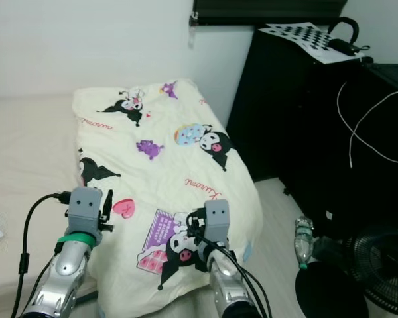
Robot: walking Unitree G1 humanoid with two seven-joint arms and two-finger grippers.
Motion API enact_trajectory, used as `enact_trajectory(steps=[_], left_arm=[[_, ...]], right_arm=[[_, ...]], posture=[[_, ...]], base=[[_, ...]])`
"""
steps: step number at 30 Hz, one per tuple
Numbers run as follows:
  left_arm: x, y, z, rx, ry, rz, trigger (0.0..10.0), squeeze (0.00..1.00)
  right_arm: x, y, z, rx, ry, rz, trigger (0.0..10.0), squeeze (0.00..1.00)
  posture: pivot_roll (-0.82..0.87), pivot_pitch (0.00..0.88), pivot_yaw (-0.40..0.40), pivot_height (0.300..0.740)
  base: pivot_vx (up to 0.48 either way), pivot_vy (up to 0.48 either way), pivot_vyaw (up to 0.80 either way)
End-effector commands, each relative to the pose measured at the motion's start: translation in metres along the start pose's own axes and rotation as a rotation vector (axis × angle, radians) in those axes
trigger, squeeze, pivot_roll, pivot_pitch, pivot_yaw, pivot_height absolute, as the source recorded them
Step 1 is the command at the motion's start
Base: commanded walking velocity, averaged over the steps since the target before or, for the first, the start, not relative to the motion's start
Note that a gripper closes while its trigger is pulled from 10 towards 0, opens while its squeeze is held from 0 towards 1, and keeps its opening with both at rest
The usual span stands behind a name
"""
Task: Clean up the room
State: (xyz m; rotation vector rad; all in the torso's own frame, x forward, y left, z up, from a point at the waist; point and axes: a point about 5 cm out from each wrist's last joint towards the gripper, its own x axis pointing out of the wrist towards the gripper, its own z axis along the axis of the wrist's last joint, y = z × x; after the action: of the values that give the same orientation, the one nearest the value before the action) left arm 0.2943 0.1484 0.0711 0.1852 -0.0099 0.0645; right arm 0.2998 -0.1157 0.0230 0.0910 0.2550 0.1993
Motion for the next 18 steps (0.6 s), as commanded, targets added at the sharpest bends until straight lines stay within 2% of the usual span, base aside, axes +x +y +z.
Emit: enact_trajectory(steps=[1, 2, 6, 7, 9, 10, 18], left_arm=[[-0.0035, -0.0018, -0.007, 0.012, 0.031, -0.002, 10.0, 0.0], [-0.0035, -0.0018, -0.007, 0.012, 0.031, -0.002, 10.0, 0.0], [-0.0035, -0.0021, -0.0063, 0.016, 0.027, 0.001, 10.0, 0.0], [-0.004, -0.0021, -0.0069, -0.011, 0.032, 0.013, 10.0, 0.0], [-0.004, -0.0021, -0.0069, -0.011, 0.032, 0.013, 10.0, 0.0], [-0.0041, -0.0003, -0.0076, -0.037, 0.038, 0.037, 10.0, 0.0], [-0.0039, 0.0014, -0.0076, -0.035, 0.037, 0.045, 10.0, 0.0]], right_arm=[[-0.0013, 0.0003, -0.0029, -0.03, 0.011, 0.019, 10.0, 0.0], [-0.0013, 0.0003, -0.0029, -0.03, 0.011, 0.019, 10.0, 0.0], [-0.0013, 0.0022, -0.0021, -0.048, 0.003, 0.04, 10.0, 0.0], [-0.0011, 0.0043, -0.0023, -0.047, 0.004, 0.051, 10.0, 0.0], [-0.0011, 0.0043, -0.0023, -0.047, 0.004, 0.051, 10.0, 0.0], [-0.0012, 0.0051, -0.0018, -0.039, -0.003, 0.054, 10.0, 0.0], [-0.0017, 0.0045, -0.0027, -0.031, 0.001, 0.052, 10.0, 0.0]], posture=[[0.03, 0.0, -0.024, 0.74], [0.03, 0.0, -0.024, 0.74], [0.03, 0.0, -0.024, 0.74], [0.03, 0.0, -0.025, 0.74], [0.03, 0.0, -0.025, 0.74], [0.03, 0.0, -0.025, 0.74], [0.03, 0.0, -0.028, 0.74]], base=[[0.0, 0.0, 0.0], [0.0, 0.0, 0.0], [0.0, -0.48, 0.8], [0.0, 0.0, 0.8], [0.0, 0.0, 0.8], [0.0, 0.0, 0.0], [0.0, 0.0, 0.0]])
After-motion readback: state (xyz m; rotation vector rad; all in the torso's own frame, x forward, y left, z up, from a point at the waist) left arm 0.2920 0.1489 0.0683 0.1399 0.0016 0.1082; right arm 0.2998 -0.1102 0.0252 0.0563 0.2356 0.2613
